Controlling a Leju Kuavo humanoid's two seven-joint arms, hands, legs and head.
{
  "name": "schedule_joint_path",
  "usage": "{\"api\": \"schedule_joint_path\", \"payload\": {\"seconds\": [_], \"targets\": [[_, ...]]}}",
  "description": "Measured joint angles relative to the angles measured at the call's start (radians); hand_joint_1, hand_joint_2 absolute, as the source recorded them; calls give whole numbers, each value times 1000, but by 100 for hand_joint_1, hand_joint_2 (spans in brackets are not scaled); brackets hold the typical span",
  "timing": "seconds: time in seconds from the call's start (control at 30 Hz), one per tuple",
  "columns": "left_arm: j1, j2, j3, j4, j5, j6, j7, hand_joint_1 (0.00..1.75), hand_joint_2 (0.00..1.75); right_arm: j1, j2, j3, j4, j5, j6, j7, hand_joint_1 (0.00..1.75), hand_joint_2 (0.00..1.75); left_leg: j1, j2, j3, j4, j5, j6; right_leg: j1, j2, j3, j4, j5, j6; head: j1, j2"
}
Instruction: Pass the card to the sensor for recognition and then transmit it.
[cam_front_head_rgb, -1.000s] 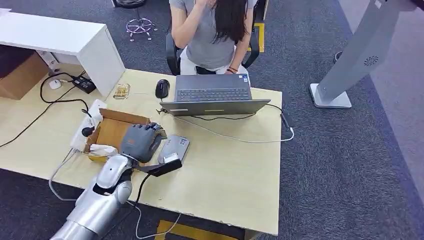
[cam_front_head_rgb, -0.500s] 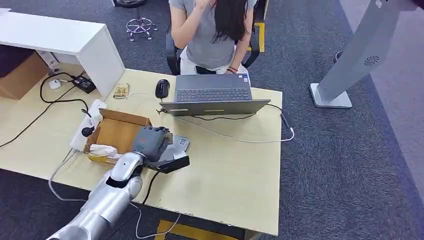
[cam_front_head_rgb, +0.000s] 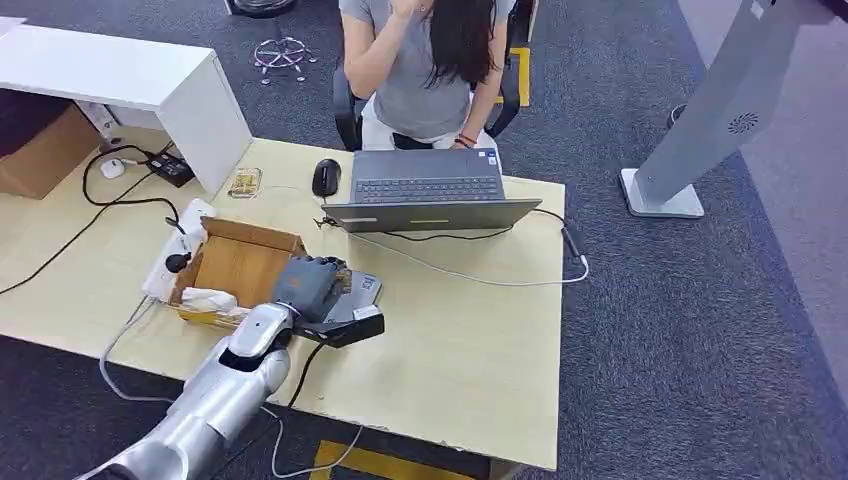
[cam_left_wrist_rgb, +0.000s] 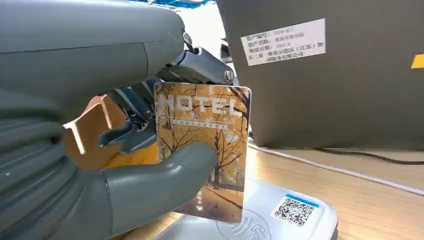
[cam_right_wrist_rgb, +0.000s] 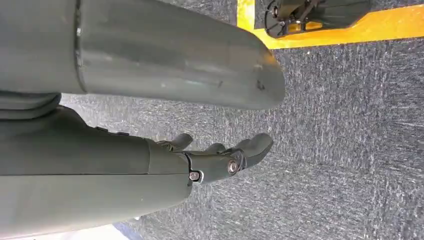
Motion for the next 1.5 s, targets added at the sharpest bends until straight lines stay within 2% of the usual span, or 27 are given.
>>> {"api": "schedule_joint_path", "payload": {"seconds": [0.2,0.37,0.47,0.67,0.73,0.9,1.03,1.1,1.17,1.2,1.27,1.37,1.5], "targets": [[-10,0,-16,15,-2,11,0,175,175,-1,2,0,0,-5,0,0,0,0,0,0,1,0,1,0,0,0,1,0,0,0,0,0],[-2,0,-25,-3,-5,73,4,175,175,-1,3,0,0,-16,0,-4,0,0,0,0,1,0,1,0,0,0,1,0,1,0,0,0],[25,10,-25,-100,-2,141,4,175,175,2,3,0,0,-27,-3,-11,0,0,0,0,-1,0,1,0,0,0,-1,0,1,0,0,0],[109,41,-18,-422,-16,368,-9,175,175,8,3,0,0,-36,-10,-21,0,0,0,0,-2,-1,1,0,0,0,-2,0,0,0,0,0],[135,49,-11,-508,-16,411,-10,175,175,9,3,0,0,-38,-14,-25,0,0,0,0,-2,-1,1,0,0,0,-2,0,-1,0,0,0],[159,65,12,-636,13,436,-21,175,175,9,3,3,0,-38,-18,-32,0,0,0,0,-2,-1,1,0,0,0,-3,0,0,0,0,0],[159,69,29,-652,29,431,-29,175,175,8,3,11,0,-35,-16,-31,0,0,0,0,-2,-1,1,0,0,0,-2,0,0,0,0,0],[143,70,35,-645,35,405,-25,175,175,8,3,16,0,-29,-13,-24,0,0,0,0,-2,-1,2,0,0,0,-3,0,0,0,0,0],[88,70,50,-589,17,348,9,175,175,5,3,23,0,-16,-5,-14,0,0,0,-1,-2,-1,3,1,0,-1,-3,0,0,0,0,0],[43,70,61,-540,2,320,31,175,175,1,3,29,0,-10,0,-8,0,0,0,-1,-2,-1,4,0,0,-2,-3,0,2,-1,0,0],[-57,71,85,-406,-14,312,46,175,175,-9,3,42,0,-2,5,0,0,0,0,0,-2,-1,5,-1,0,-1,-3,1,3,-2,0,0],[-193,71,100,-213,-95,277,113,175,175,-17,3,60,0,1,14,11,0,0,0,0,-2,-1,7,-1,0,0,-4,1,5,-2,0,0],[-343,67,102,21,-158,287,143,175,175,-29,3,79,0,2,18,19,0,0,0,1,-2,-1,7,-1,0,1,-4,2,6,-3,0,0]]}}
